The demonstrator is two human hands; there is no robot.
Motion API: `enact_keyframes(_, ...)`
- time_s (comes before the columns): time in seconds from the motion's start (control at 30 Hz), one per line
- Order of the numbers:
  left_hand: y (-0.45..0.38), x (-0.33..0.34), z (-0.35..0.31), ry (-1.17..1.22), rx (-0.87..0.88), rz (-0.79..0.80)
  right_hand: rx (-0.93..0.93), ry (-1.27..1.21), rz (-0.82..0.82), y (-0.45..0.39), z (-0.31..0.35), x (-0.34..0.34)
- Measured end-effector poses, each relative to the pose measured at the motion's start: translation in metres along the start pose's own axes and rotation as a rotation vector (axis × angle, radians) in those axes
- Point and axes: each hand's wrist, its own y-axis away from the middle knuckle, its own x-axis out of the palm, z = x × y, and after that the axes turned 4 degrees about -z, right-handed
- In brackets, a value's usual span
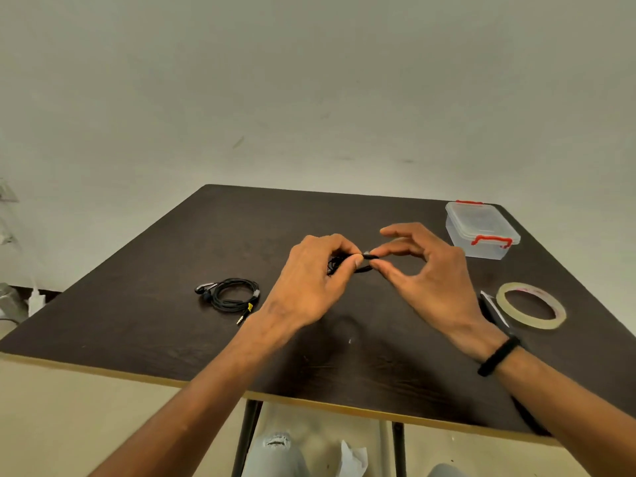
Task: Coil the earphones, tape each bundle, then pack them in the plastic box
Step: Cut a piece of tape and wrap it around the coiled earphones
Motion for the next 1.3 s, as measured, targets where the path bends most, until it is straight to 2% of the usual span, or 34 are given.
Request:
enact_keyframes(0.1, -0.002, -0.011, -0.014, 0.029, -0.02, 0.051, 0.004, 0.009, 0.011, -0.006, 0.014, -0.019)
enact_keyframes(0.2, -0.005, -0.02, -0.029, 0.024, 0.041, 0.131, -0.021, 0.023, 0.039, -0.01, 0.028, -0.035)
enact_keyframes(0.33, -0.009, -0.02, -0.051, 0.052, 0.079, 0.126, -0.029, 0.046, 0.042, -0.012, 0.042, -0.053)
enact_keyframes(0.5, -0.009, -0.015, -0.065, 0.206, -0.073, 0.126, 0.019, 0.007, -0.02, -0.009, 0.048, -0.066)
enact_keyframes(0.67, -0.006, -0.015, -0.072, 0.376, -0.217, 0.211, 0.104, -0.114, -0.015, -0.007, 0.052, -0.073)
enact_keyframes(0.87, -0.002, -0.017, -0.075, 0.548, -0.355, 0.27, 0.28, -0.317, 0.071, -0.005, 0.055, -0.081)
enact_keyframes(1.03, 0.001, -0.018, -0.078, 0.698, -0.449, 0.289, 0.433, -0.556, 0.06, 0.002, 0.055, -0.082)
enact_keyframes(1.3, 0.004, -0.015, -0.072, 0.816, -0.529, 0.429, 0.452, -0.431, 0.011, 0.008, 0.05, -0.079)
